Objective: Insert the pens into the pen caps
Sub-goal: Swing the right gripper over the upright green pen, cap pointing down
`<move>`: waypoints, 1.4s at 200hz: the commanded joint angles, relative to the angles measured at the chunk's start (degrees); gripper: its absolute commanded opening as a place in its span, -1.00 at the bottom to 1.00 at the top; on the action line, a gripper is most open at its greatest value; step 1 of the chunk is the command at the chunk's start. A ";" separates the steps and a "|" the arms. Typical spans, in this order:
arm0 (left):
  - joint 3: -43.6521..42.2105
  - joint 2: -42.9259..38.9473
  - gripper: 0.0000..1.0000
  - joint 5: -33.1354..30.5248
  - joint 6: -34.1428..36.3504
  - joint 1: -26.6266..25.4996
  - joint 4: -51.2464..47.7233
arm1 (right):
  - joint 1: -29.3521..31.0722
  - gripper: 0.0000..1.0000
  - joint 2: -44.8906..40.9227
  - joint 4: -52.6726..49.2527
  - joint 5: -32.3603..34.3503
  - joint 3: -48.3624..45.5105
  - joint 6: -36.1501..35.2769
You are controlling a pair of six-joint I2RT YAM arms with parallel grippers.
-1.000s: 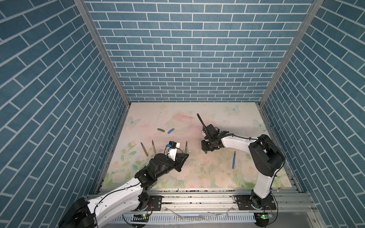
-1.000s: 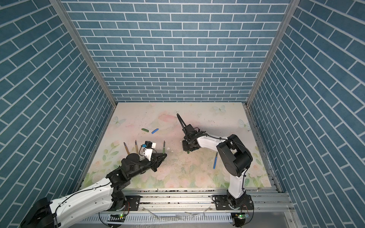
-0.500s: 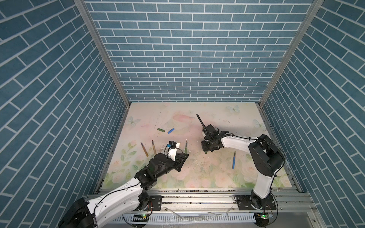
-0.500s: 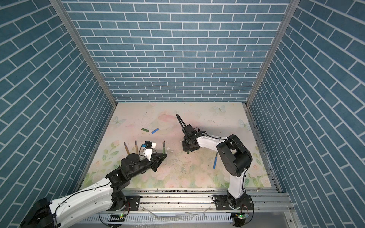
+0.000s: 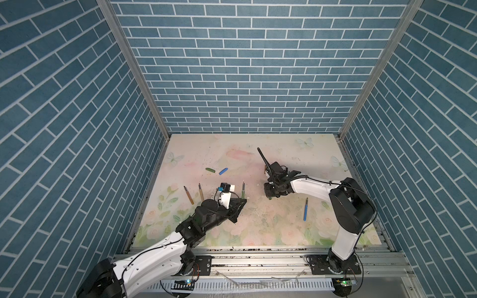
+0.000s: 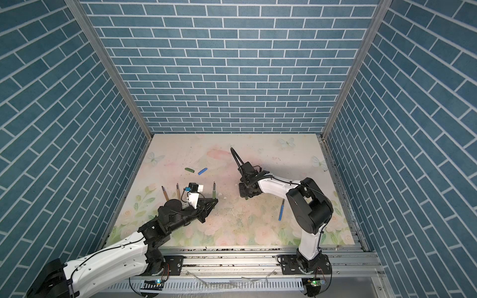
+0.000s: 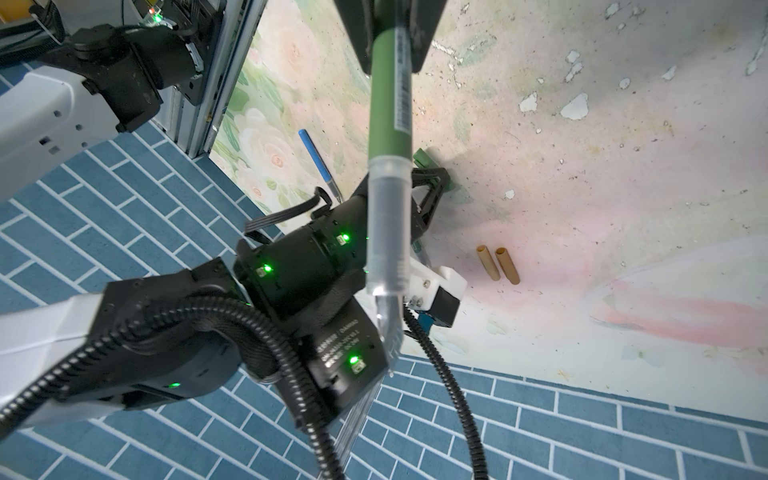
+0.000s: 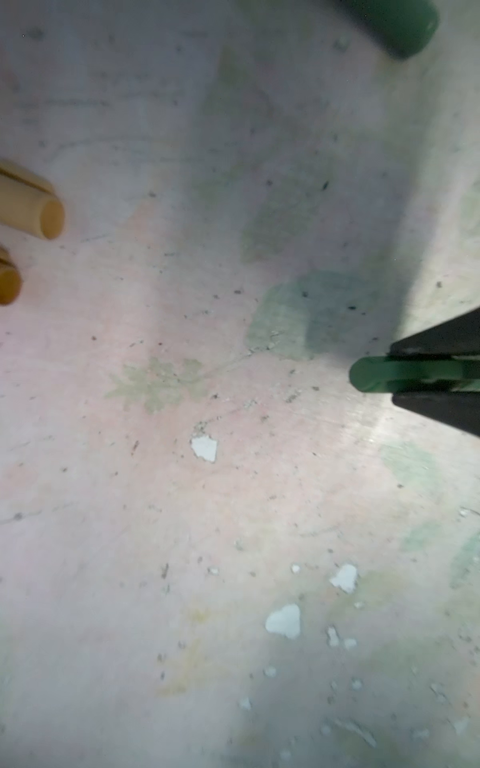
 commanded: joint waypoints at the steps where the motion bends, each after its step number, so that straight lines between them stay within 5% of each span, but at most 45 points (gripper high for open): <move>1: 2.83 2.02 -1.00 -1.70 2.03 0.21 1.18 | 0.29 -0.79 -10.29 5.68 -0.26 -2.29 -0.43; 60: 7.30 13.49 -1.00 4.21 3.77 0.14 11.03 | 0.31 -0.81 -35.36 26.10 -0.80 -15.52 -0.69; 96: 10.70 19.81 -1.00 8.12 3.56 -0.23 14.50 | 0.67 -0.80 -43.35 36.90 -1.19 -19.75 -0.26; 149: 13.98 23.94 -1.00 10.31 3.04 -1.11 15.19 | 2.89 -0.80 -40.73 47.88 -1.42 -20.13 -0.26; 280: 15.05 24.29 -1.00 12.54 3.21 -1.29 14.92 | 3.70 -0.82 -34.94 51.54 -3.47 -18.86 1.48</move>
